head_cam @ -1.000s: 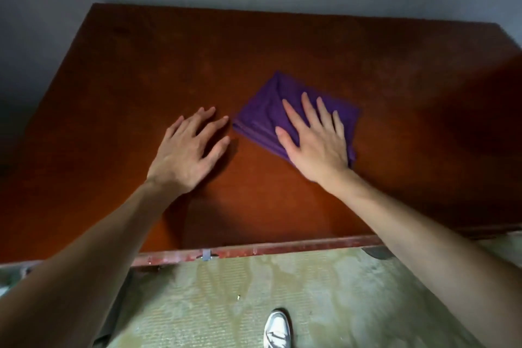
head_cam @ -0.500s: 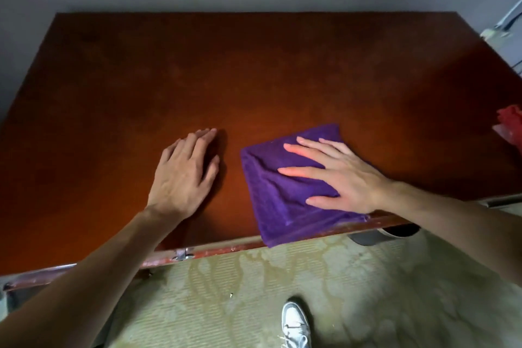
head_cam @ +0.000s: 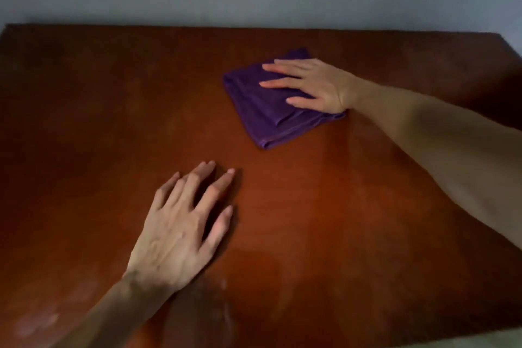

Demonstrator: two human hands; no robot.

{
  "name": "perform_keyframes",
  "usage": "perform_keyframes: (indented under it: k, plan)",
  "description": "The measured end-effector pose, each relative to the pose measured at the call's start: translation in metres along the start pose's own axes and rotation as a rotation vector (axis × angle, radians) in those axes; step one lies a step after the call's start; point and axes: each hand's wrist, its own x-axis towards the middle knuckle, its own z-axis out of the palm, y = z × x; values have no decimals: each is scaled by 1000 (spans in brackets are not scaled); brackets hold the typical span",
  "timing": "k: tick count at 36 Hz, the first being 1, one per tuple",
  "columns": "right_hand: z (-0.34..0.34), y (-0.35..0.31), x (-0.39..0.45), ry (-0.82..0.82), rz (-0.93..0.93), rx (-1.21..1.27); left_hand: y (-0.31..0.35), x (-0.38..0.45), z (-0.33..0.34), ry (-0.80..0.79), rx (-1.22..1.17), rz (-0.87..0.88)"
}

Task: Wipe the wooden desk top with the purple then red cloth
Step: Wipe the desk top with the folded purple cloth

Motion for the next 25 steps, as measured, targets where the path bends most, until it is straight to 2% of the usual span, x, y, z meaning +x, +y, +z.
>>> perform_keyframes:
  k: [6,11,21,25]
  plan:
    - [4,58,33,17,246,93,-3,8,-1,-50,-1,-6]
    - [6,67,44,42,375,190,-2,11,-2,-52,-1,-15]
    - [13,10,41,64,683,203,-8,10,-1,-3,9,-19]
    - [11,-35,17,35,727,206,-6,11,-1,18,20,-17]
